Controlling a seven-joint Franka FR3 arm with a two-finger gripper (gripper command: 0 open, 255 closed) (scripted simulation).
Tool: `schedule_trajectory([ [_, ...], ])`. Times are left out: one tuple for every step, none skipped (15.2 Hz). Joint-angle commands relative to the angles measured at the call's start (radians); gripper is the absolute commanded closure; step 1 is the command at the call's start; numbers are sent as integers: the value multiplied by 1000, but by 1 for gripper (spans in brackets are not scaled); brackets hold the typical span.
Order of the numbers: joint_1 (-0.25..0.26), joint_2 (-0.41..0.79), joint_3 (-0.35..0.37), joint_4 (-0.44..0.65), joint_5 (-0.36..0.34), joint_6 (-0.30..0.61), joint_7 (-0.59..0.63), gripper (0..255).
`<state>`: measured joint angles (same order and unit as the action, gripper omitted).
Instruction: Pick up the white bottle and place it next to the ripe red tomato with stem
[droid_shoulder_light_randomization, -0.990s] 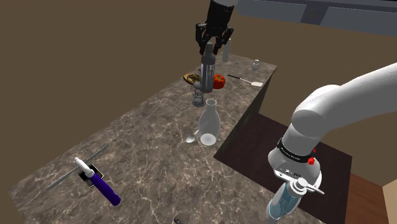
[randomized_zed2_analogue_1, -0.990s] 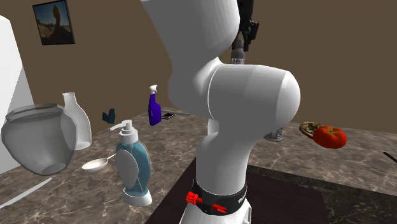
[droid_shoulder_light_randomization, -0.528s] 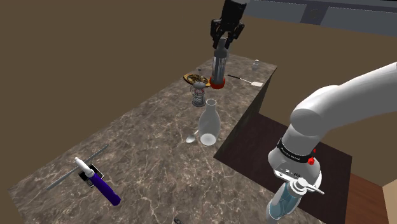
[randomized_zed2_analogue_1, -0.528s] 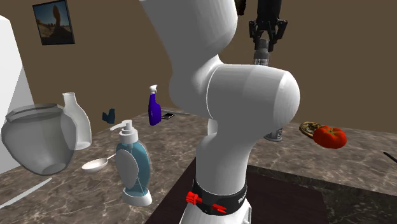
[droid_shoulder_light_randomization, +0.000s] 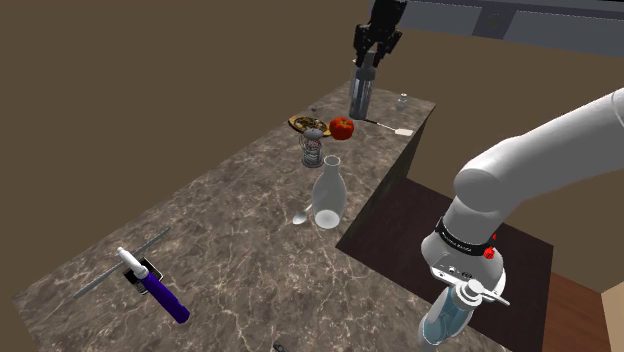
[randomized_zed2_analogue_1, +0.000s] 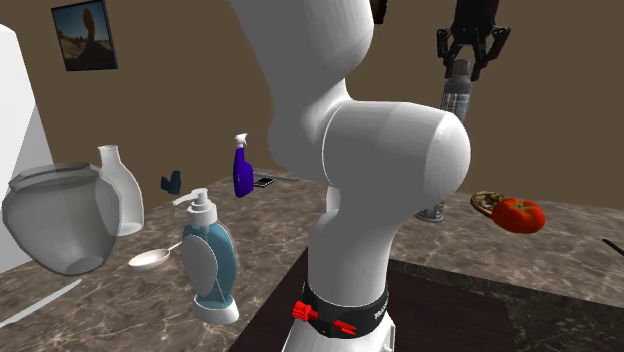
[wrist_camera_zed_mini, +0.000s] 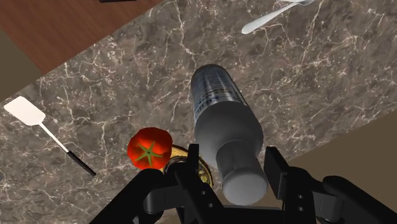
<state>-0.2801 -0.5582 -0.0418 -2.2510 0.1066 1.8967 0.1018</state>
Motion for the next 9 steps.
schedule_trajectory([
  [-13,43,-41,41,-9,-3,-50,255],
  [-19,60,-60,56,-13,-3,-73,255],
  [-25,77,-78,73,-15,-5,-97,255],
  [-30,96,-97,90,-17,-6,-120,255],
  [-35,116,-116,109,-19,-8,-144,255],
  [-40,136,-135,129,-19,-9,-167,255],
  [-45,158,-153,150,-18,-12,-191,255],
  [-50,180,-172,172,-17,-15,-215,255],
  [-54,203,-190,195,-14,-18,-239,255],
])
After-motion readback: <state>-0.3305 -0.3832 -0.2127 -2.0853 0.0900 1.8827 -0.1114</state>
